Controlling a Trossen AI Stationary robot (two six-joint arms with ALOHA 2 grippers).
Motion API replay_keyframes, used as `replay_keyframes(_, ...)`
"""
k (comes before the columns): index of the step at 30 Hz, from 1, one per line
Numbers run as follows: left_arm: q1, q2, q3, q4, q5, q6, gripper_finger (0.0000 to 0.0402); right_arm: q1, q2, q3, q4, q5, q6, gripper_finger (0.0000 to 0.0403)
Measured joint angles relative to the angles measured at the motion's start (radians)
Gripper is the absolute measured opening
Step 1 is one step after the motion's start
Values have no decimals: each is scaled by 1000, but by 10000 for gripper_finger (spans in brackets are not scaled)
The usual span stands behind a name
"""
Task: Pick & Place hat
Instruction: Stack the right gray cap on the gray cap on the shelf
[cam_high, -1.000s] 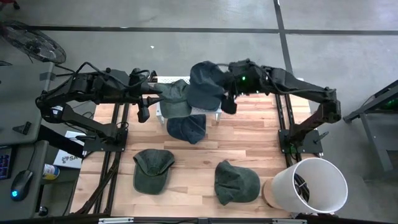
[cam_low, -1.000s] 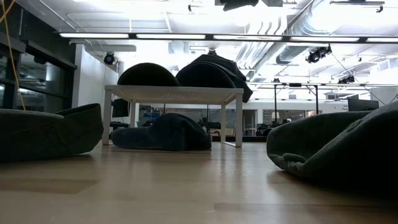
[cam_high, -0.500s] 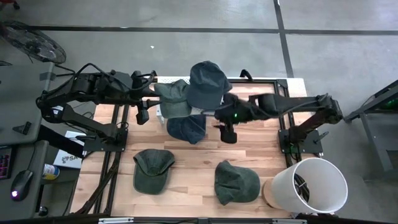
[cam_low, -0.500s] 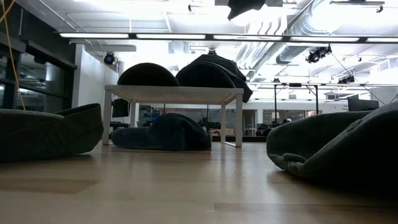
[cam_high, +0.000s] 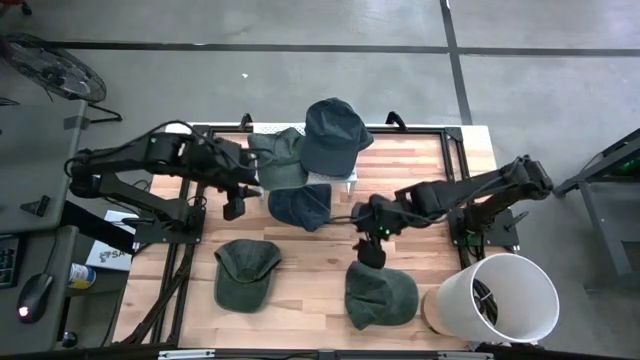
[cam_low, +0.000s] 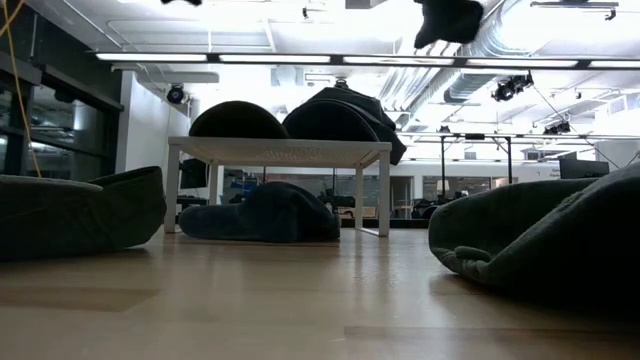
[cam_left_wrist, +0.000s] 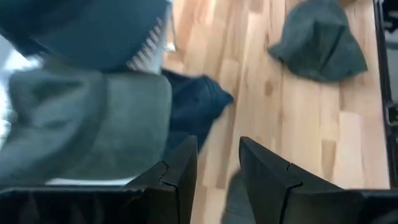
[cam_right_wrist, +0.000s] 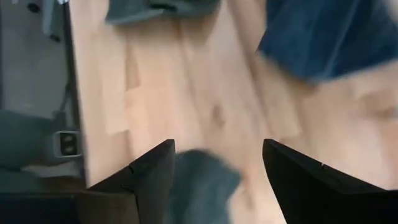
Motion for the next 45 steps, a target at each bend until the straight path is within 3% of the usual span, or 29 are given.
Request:
replay_keyframes(8,0,0,-122,75,76,-22,117,154,0,-120,76,-71,142,236)
replay_keyframes(19,0,-6,-126,137,97,5,117,316,0,-265,150,-77,212,236)
replay_keyframes(31,0,-5,-126,138,93,43,117,394,3,-425,298,-42,263,236)
replay_keyframes(35,0,-5,-126,138,93,43,117,396,3,-452,327,7,228,236)
replay_keyframes(45,0,-5,-126,138,92,54,117,396,3,-486,401,16,156,236)
